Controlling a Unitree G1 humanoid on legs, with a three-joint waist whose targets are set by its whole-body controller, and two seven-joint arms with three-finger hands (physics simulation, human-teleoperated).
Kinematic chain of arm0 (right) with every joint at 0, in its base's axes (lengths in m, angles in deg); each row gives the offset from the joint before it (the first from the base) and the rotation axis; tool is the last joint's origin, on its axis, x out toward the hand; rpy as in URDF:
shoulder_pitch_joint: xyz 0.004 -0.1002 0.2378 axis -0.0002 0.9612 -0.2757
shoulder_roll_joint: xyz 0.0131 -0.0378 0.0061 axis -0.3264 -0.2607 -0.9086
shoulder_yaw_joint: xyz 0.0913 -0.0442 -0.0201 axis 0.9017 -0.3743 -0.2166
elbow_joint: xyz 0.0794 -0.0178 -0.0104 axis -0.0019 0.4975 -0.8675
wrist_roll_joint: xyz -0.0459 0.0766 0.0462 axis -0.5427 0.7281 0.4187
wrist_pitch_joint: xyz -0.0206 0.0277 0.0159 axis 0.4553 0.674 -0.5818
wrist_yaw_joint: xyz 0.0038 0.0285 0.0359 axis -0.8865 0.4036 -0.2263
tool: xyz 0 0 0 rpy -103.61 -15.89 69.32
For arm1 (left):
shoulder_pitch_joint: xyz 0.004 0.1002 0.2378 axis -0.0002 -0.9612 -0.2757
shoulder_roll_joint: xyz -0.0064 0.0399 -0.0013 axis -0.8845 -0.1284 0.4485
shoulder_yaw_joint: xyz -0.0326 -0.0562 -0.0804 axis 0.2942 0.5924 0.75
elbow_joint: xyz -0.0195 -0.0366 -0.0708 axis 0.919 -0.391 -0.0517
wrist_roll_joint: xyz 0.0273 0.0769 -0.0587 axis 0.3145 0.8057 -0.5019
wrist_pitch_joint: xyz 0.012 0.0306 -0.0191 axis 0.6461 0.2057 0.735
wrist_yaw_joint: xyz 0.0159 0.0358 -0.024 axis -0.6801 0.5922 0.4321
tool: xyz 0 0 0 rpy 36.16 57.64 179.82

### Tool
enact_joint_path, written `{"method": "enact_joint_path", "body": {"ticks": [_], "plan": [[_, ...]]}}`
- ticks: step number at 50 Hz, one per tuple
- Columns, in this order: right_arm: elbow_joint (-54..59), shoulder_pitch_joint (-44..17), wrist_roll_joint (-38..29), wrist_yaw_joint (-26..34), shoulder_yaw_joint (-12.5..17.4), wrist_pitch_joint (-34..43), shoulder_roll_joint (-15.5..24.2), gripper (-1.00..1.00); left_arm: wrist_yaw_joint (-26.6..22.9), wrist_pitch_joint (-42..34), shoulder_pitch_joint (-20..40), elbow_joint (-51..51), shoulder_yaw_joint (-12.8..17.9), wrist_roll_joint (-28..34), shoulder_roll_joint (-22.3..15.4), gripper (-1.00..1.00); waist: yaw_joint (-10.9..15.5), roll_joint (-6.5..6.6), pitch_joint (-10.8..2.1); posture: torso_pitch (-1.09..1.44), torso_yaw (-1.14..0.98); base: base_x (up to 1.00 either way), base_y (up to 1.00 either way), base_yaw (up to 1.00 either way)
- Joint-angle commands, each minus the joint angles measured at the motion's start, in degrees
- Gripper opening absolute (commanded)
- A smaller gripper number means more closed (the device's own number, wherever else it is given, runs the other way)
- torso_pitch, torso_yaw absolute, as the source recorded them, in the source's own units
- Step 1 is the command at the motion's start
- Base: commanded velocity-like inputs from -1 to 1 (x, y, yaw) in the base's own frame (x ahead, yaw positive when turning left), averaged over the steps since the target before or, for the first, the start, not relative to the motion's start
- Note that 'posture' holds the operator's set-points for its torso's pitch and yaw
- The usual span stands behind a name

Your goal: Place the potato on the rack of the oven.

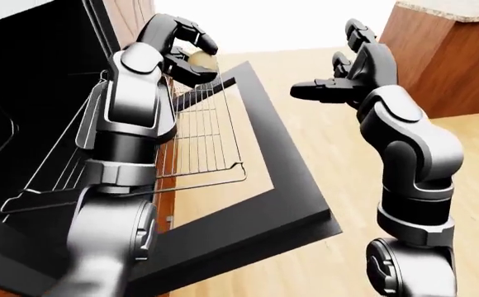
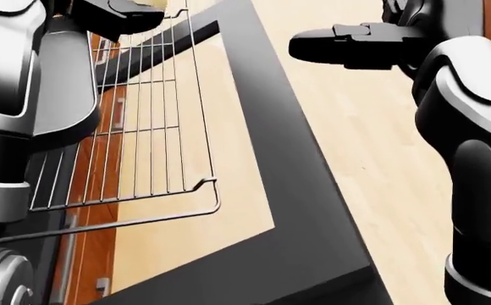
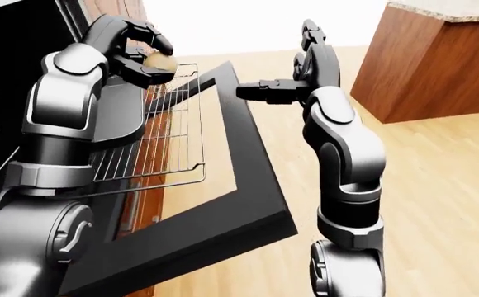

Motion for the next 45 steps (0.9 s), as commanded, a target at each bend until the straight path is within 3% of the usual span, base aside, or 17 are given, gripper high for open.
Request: {"method": "enact_joint_path", "body": {"ticks": [1,11,12,13,21,28,29,31,38,41,43,45], "plan": [[-1.7,-2.6,-0.2,0.3,0.0,-1.6,0.4,1.0,0.8,1.7,2.9,2.3,1.1,0.3,-1.4,-0.42,1.1,-0.27,-1.95,0.0,0.0,0.0,0.0,1.0],[-3.1,-1.3,-0.7,0.3,0.3,-1.7,0.1,1.0,1.0,1.9,2.3,2.6,1.1,0.2,-1.3,-0.41,2.3,0.8,-1.05,0.0,0.0,0.0,0.0,1.0],[-3.5,-1.0,-0.7,0.2,0.2,-1.5,0.1,1.0,1.1,2.0,2.1,2.6,1.1,0.2,-1.2,-0.41,0.9,1.29,-1.06,0.0,0.0,0.0,0.22,0.0],[-3.3,-0.6,-1.0,0.2,0.2,-1.5,0.1,1.0,1.0,2.1,2.0,2.5,1.1,0.2,-1.3,-0.41,1.8,0.47,-0.44,0.0,0.0,0.0,0.0,0.0],[-3.3,-2.5,-0.5,-0.5,0.5,-0.1,0.2,1.0,0.5,2.3,1.5,2.2,1.7,0.2,-2.9,-0.41,0.8,0.61,0.24,0.0,0.0,0.0,0.0,0.0],[-3.3,-3.6,-0.2,-0.4,0.1,0.4,0.2,1.0,0.1,2.2,1.8,1.9,1.7,0.3,-3.2,-0.41,-0.5,1.4,-0.08,0.0,0.0,0.0,0.0,0.0],[-3.4,-3.5,-0.3,-0.2,-0.1,0.3,0.2,1.0,0.1,2.3,1.8,1.9,1.7,0.3,-3.2,-0.41,-0.8,1.68,-1.46,0.0,0.0,0.11,0.0,0.0],[-3.2,-3.4,-0.4,0.0,-0.1,0.0,0.1,1.0,0.0,2.3,1.7,2.0,1.8,0.3,-3.4,-0.41,-0.4,2.08,-0.31,0.0,0.0,0.19,0.0,0.0],[-3.4,-3.0,-0.4,0.1,0.0,0.0,0.0,1.0,0.0,2.2,1.7,2.1,1.8,0.3,-3.4,-0.4,-0.2,-0.01,0.12,0.0,0.0,0.2,0.0,0.0],[-3.7,-2.6,-0.5,0.0,0.0,0.0,-0.2,1.0,0.1,2.3,1.5,2.2,1.8,0.2,-3.3,-0.4,0.2,-0.56,-0.87,0.0,0.0,0.19,0.0,0.0],[-3.7,-2.7,-0.5,0.0,0.0,0.1,-0.2,1.0,0.1,2.4,1.5,2.1,1.8,0.2,-3.3,-0.4,0.2,-0.31,-1.57,0.0,0.0,0.19,0.0,0.0],[-3.5,-2.4,-0.6,0.0,-0.1,-0.4,-0.3,1.0,0.1,2.4,1.3,2.3,1.9,0.2,-3.4,-0.4,0.0,0.35,-1.36,0.0,0.0,0.2,0.0,0.0]]}}
